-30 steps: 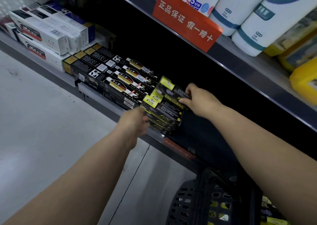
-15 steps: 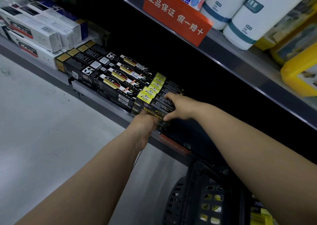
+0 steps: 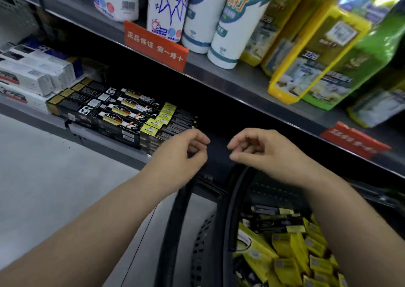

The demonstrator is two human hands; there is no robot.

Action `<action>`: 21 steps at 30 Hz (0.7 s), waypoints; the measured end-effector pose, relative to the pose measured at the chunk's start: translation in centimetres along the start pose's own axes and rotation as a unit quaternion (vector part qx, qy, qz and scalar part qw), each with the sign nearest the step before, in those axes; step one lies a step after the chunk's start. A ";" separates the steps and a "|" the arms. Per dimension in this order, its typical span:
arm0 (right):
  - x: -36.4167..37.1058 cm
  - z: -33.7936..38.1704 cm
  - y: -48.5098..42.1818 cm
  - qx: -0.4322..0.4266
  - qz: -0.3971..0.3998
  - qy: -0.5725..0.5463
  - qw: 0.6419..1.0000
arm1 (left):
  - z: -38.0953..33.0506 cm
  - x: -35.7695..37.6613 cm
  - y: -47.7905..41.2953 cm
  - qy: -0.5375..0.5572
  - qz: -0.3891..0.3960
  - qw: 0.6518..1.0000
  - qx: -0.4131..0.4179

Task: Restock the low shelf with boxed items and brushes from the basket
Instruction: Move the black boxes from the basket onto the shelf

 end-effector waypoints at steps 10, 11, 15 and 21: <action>1.8 -18.3 11.2 0.184 0.086 0.231 0.951 | -6.1 8.2 8.5 -0.218 0.163 0.934 0.231; 3.3 -19.1 11.7 0.189 0.115 0.224 0.949 | -6.2 8.8 8.9 -0.229 0.177 0.930 0.227; 5.5 -20.0 11.3 0.107 0.052 0.371 0.921 | -6.6 10.5 9.6 -0.250 0.201 0.926 0.199; 0.4 -22.6 12.1 0.145 -0.062 0.477 0.865 | -5.9 12.6 10.8 -0.269 0.256 0.910 0.185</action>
Point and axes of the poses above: each hand's wrist, its own y-axis away from the middle knuckle, its own x-axis out of the palm, z = x × y, the point moved 4 cm from there along -y, towards the middle knuckle, and after that the axes turned 12 degrees about -z, right-handed, at the moved point
